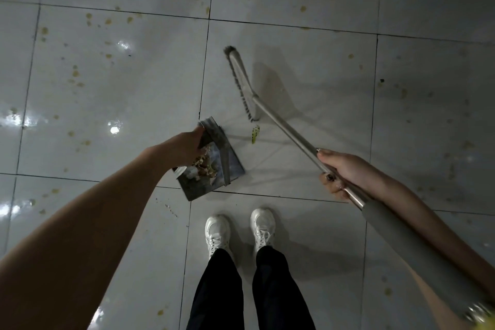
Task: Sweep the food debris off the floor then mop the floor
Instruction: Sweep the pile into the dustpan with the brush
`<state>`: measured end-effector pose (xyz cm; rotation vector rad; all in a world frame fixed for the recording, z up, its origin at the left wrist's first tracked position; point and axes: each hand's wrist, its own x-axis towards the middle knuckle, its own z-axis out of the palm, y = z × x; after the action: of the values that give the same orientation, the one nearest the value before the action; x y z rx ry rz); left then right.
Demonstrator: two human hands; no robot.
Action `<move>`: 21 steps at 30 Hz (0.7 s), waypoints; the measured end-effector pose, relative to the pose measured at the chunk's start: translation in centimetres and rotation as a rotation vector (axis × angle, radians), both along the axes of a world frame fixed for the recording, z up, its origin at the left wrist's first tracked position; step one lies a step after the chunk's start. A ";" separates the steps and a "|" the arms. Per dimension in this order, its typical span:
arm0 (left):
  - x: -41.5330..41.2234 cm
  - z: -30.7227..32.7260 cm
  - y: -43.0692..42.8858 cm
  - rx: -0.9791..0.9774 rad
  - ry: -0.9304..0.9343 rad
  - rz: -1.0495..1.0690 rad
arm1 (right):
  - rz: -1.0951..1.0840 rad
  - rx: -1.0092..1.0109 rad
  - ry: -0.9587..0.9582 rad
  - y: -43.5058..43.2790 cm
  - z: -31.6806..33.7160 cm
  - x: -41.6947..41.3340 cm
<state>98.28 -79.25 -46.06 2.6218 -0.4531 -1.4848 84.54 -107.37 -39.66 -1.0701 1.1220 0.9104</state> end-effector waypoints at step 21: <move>0.4 -0.8 -6.9 0.015 0.043 -0.081 | -0.104 -0.020 0.112 -3.0 -2.9 -4.6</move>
<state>98.64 -86.20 -46.91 2.6068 -0.5519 -1.5704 79.97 -110.40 -42.60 -0.9767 1.2703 0.8874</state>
